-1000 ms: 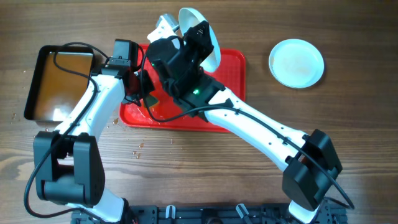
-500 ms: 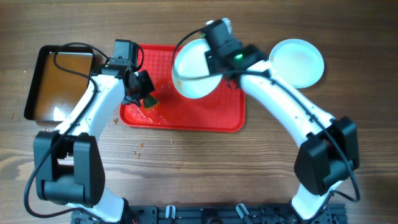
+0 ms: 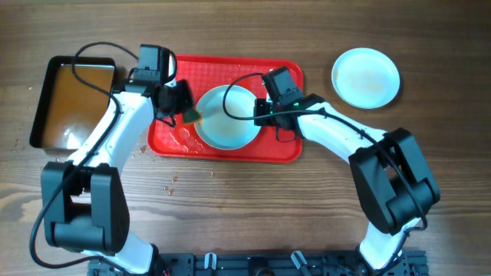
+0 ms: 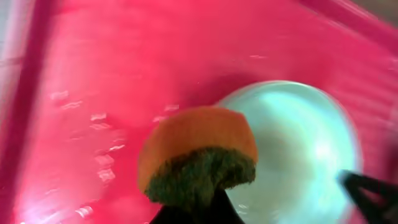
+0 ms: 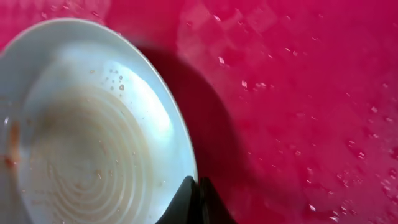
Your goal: Clean dirty plates on tray and stack at the side
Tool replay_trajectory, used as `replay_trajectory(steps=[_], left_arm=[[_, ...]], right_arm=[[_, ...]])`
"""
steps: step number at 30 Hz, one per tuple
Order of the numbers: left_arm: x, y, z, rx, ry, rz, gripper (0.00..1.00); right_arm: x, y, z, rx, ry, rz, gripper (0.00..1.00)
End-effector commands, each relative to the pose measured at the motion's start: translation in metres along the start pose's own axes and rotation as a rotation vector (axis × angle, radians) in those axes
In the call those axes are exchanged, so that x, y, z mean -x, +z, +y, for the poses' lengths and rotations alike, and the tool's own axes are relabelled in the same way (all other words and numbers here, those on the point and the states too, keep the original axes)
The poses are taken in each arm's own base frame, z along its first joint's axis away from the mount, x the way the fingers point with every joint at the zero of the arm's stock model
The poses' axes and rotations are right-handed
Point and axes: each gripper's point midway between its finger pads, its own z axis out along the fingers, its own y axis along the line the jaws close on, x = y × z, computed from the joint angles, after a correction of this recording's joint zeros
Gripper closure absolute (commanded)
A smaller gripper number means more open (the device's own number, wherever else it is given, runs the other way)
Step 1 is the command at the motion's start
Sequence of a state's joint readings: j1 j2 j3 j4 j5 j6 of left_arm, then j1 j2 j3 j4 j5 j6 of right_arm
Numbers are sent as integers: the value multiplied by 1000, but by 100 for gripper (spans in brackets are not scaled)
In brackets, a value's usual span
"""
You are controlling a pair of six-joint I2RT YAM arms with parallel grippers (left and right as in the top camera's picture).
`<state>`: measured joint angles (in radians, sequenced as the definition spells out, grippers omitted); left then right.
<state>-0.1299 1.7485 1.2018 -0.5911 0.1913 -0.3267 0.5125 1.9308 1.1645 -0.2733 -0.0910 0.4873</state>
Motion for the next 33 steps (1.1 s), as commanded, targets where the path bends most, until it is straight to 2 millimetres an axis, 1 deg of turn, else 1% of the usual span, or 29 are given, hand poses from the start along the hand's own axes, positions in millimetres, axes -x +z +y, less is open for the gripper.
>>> replay_trajectory(steps=[1, 3, 5, 7, 9, 10, 12, 13, 15, 16, 19, 23, 24, 26, 27, 28, 30, 33], left_arm=[[-10, -9, -53, -242, 113, 42, 96], [-19, -3, -62, -247, 136, 68, 96], [-32, 9, -69, -245, 155, 112, 96], [-40, 20, -69, -236, 155, 145, 96], [-49, 31, -62, -214, 130, 190, 96], [-54, 38, -54, -182, 121, 214, 96], [-58, 42, -45, -136, 116, 228, 96], [-60, 46, -36, -92, 114, 233, 96], [-61, 49, -31, -69, 114, 236, 96], [-60, 49, -29, -55, 116, 231, 96], [-51, 52, -7, 74, 128, 180, 96], [-57, 55, 12, 151, 187, 182, 96], [-57, 56, 21, 191, 195, 172, 96], [-54, 58, 29, 236, 204, 144, 96], [-50, 58, 33, 263, 208, 119, 96], [-43, 58, 34, 275, 222, 90, 96], [-31, 61, 27, 252, 279, 45, 96], [-14, 62, 19, 229, 444, -9, 96]], right_arm=[[-8, 6, 13, 34, -7, 11, 96], [-10, 6, 17, 38, -15, 14, 96], [-11, 6, 19, 40, -23, 15, 96], [-11, 6, 17, 33, -22, 12, 96], [-10, 6, 17, 30, -23, 10, 96], [-10, 6, 17, 30, -22, 10, 96], [-10, 6, 17, 30, -22, 10, 96], [-10, 6, 17, 30, -22, 10, 96], [-10, 6, 17, 30, -23, 10, 96], [-11, 6, 17, 30, -24, 11, 96], [-11, 6, 17, 29, -24, 10, 96], [-11, 6, 17, 28, -26, 12, 96], [-11, 6, 17, 28, -26, 12, 96], [-11, 6, 17, 30, -26, 11, 95], [-11, 6, 17, 30, -26, 10, 96], [-11, 6, 17, 30, -26, 11, 95], [-11, 6, 17, 29, -26, 12, 96], [-11, 6, 16, 28, -27, 13, 96]])
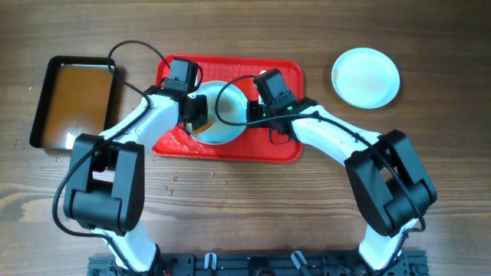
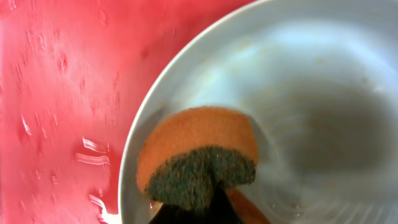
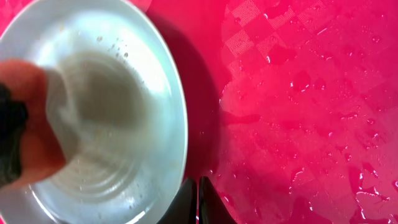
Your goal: Clean dirty plates on tray and stack at the side
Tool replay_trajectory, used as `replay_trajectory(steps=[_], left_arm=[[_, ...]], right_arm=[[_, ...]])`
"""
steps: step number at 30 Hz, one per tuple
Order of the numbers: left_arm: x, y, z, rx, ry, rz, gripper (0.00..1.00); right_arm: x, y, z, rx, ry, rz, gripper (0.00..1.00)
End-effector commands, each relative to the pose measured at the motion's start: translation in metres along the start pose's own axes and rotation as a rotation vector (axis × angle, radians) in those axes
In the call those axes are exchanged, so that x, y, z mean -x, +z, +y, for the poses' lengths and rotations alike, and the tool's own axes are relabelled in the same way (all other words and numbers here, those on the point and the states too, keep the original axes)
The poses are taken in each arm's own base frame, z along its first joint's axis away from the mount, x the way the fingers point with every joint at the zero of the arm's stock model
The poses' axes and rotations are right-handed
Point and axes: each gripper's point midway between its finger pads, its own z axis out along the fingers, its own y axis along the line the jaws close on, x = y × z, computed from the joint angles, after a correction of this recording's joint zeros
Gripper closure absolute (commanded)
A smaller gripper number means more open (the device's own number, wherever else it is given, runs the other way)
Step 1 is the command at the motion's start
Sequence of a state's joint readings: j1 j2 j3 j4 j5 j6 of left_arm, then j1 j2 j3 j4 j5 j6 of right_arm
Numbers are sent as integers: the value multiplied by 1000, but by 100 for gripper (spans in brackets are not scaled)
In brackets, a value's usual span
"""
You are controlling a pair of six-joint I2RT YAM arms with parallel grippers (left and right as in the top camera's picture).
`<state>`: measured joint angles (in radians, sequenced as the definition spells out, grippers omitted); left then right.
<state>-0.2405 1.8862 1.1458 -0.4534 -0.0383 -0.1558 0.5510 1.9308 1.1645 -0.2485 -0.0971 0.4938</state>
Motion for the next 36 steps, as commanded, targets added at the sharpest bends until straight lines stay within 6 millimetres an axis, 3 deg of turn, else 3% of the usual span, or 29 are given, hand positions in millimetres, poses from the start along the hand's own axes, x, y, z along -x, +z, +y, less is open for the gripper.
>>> replay_trajectory(steps=[1, 4, 11, 17, 20, 23, 25, 27, 29, 30, 32, 33, 34, 36], left_arm=[[7, 6, 5, 35, 230, -35, 96], [12, 6, 4, 39, 426, -53, 96], [23, 5, 2, 36, 369, -99, 96], [68, -10, 37, 293, 334, -264, 96], [90, -17, 32, 281, 281, -370, 96], [108, -35, 28, 240, 121, -470, 96], [112, -51, 9, 111, 73, -498, 96], [103, -58, -26, -101, 126, -457, 96], [75, -56, -58, -300, 170, -343, 96], [48, -42, -50, -273, 158, -221, 96], [41, -39, -42, -240, 147, -190, 96], [38, -38, -38, -231, 141, -173, 96], [35, -38, -34, -223, 134, -161, 96], [31, -36, -28, -213, 97, -138, 96]], right_arm=[[-7, 5, -2, -5, 1, 19, 96], [-7, 5, -2, -4, -6, 18, 96], [-17, 19, -13, -40, 7, 47, 96], [-20, 22, -15, -45, 8, 57, 95], [-20, 22, -15, -46, 8, 58, 96], [-21, 22, -15, -47, 8, 60, 96], [-21, 22, -15, -47, 8, 59, 96], [-20, 22, -15, -46, 8, 57, 96], [-19, 23, -14, -42, 7, 53, 96], [-15, 21, -11, -34, -3, 44, 92], [-6, 13, -6, -27, -34, 30, 66], [11, -4, 2, -13, -88, -1, 53], [21, -14, 8, -6, -114, -19, 47], [45, -37, 28, 31, -207, -40, 45]])
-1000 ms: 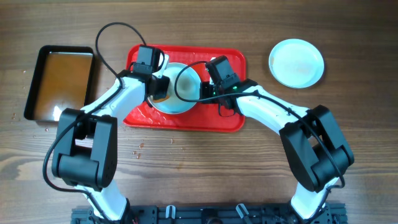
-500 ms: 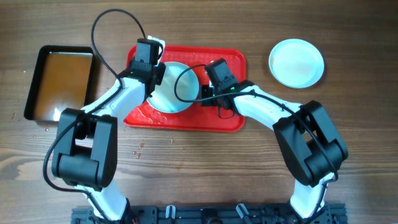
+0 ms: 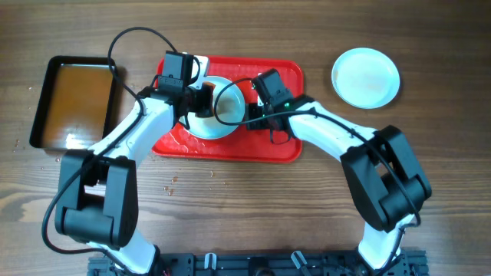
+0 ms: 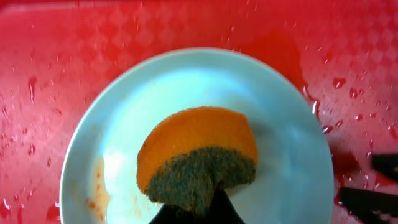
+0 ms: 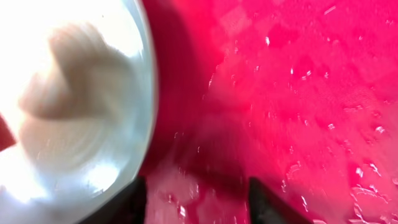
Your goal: Clean dirty plates on tray and stack at the side
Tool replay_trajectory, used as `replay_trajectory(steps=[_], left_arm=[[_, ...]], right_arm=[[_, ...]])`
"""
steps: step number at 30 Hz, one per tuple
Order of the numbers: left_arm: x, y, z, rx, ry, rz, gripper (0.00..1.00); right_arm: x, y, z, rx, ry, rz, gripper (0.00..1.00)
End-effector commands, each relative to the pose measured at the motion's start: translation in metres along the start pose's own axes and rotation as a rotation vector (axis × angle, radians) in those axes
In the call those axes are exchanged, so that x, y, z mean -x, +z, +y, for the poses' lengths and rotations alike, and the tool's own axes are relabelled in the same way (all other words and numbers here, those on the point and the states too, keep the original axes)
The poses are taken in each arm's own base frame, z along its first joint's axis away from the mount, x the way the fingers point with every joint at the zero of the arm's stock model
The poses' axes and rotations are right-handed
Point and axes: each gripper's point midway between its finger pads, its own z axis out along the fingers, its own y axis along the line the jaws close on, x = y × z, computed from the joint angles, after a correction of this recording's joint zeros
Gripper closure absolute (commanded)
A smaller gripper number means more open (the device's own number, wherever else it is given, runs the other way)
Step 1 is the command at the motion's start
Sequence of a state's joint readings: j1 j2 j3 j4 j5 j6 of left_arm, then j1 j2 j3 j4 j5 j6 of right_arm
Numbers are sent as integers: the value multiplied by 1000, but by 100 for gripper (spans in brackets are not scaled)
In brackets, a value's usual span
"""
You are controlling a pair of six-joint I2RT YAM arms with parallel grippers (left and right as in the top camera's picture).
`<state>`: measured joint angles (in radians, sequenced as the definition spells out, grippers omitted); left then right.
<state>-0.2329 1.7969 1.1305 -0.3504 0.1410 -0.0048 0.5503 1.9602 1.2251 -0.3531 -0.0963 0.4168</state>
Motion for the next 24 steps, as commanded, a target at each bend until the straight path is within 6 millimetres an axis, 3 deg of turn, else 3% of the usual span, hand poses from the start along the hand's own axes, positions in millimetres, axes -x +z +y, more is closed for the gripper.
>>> replay_trajectory(steps=[1, 3, 6, 12, 16, 17, 18, 20, 24], left_arm=[[-1, -5, 7, -8, -86, 6, 96], [0, -5, 7, -8, -114, 5, 96], [-3, -5, 7, -7, -116, 15, 96], [-8, -5, 8, -4, -119, 37, 96], [-10, -5, 8, -3, -121, 46, 96], [-10, -5, 8, -3, -120, 46, 96], [-11, -5, 8, -3, -121, 49, 96], [-11, -5, 8, -4, -121, 48, 96], [-6, -5, 7, -6, -170, 28, 96]], right_arm=[[57, -50, 35, 71, -168, -107, 42], [68, -59, 43, 79, -216, -99, 41], [76, -52, 41, 63, -197, -112, 51], [58, 12, 23, 18, -131, -40, 53], [39, 39, 17, 3, -129, 22, 54], [35, 42, 15, -1, -126, 36, 61], [30, 44, 13, -8, -124, 53, 80], [24, 45, 10, -17, -118, 78, 96], [5, 48, 7, -37, -98, 136, 96]])
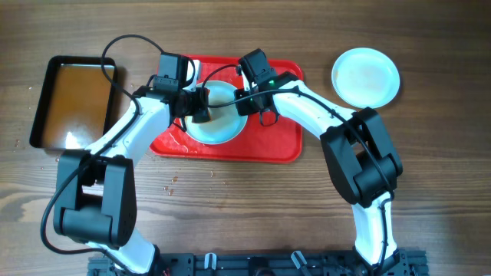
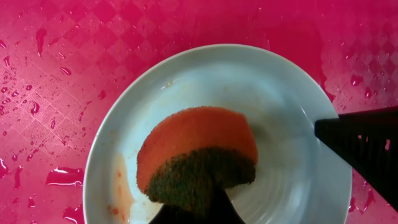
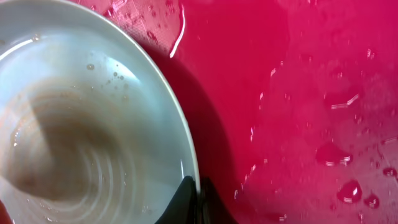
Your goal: Clean dirty plates on tray and stack at the side
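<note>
A pale blue dirty plate (image 1: 219,123) lies on the red tray (image 1: 280,142); orange smears mark its left inside (image 2: 121,186). My left gripper (image 1: 198,103) is shut on an orange and green sponge (image 2: 196,155) held over the plate's middle. My right gripper (image 3: 196,200) is shut on the plate's right rim (image 3: 186,149), one finger inside and one outside. In the left wrist view the right gripper (image 2: 364,146) shows as a dark shape at the plate's right edge. A second pale plate (image 1: 366,77) sits on the table to the right of the tray.
A dark brown basin (image 1: 73,100) with liquid stands left of the tray. Water drops cover the tray floor (image 3: 323,124). Small wet specks lie on the wooden table (image 1: 173,180) in front of the tray.
My right gripper was open beside the plate and is now shut on its right rim, farther back on the tray. The sponge stays over the plate's middle.
First the sponge hung over the tray left of the plate, with my right gripper shut on the rim. Then the sponge was in the plate's left side. Then it was over the middle with my right gripper open. Now the rim is gripped again.
</note>
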Tool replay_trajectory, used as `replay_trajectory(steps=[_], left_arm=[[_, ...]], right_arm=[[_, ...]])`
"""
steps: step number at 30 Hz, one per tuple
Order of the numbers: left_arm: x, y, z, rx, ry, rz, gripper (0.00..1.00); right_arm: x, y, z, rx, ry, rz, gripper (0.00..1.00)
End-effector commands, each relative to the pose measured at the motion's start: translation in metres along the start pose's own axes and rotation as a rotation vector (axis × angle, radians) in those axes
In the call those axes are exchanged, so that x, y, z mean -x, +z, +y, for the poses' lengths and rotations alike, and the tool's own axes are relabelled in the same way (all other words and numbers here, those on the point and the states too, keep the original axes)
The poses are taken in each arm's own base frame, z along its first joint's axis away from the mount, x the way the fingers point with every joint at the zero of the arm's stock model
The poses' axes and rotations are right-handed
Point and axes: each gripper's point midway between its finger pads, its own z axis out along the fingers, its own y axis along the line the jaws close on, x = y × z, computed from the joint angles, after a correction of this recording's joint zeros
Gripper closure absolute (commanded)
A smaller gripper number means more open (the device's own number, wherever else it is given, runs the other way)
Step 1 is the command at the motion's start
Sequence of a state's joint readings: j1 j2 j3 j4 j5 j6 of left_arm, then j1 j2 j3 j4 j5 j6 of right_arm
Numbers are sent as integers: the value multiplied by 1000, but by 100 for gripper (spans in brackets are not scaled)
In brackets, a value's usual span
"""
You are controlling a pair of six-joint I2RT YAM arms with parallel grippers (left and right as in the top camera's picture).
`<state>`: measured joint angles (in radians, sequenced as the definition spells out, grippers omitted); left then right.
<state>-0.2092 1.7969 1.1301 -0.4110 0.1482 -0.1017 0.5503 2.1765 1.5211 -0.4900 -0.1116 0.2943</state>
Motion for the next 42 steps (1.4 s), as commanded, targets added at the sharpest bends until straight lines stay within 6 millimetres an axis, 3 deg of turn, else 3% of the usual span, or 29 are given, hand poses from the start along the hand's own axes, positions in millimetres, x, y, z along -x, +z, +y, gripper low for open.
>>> replay_trajectory(steps=[1, 6, 9, 13, 17, 19, 22, 26, 29, 32, 34, 39, 42], left_arm=[[11, -4, -4, -23, -61, -41, 96], [18, -2, -13, -77, -45, -65, 96], [-4, 9, -8, -60, 102, 18, 96], [-30, 26, -1, -49, 95, 120, 96], [-41, 25, 37, 162, 107, 168, 96], [-42, 19, 60, 290, 196, 187, 96], [-31, 15, 76, 389, 315, 172, 96], [-1, 4, 99, 568, 335, 69, 96], [23, -4, 105, 660, 401, -2, 96], [49, -9, 97, 692, 370, -129, 96], [59, -8, 85, 637, 185, -243, 96], [45, 10, 28, 180, -68, -206, 96], [36, 7, 1, -58, -131, -135, 96]], right_arm=[[-31, 17, -2, -28, 39, 89, 96], [-36, 20, 0, -29, 33, 100, 96], [-35, 20, 0, -33, 32, 98, 96], [-35, 20, 0, -32, 32, 97, 96], [-35, 20, -2, -42, 30, 94, 96], [-34, 20, -5, -58, 29, 89, 95], [-32, 20, -4, -56, 29, 83, 96], [-32, 20, -4, -56, 29, 84, 96], [-32, 21, -4, -56, 29, 82, 95], [-32, 20, -4, -56, 29, 83, 96], [-33, 20, -4, -57, 29, 86, 96], [-33, 20, -4, -57, 29, 88, 96], [-33, 20, -4, -56, 29, 86, 96]])
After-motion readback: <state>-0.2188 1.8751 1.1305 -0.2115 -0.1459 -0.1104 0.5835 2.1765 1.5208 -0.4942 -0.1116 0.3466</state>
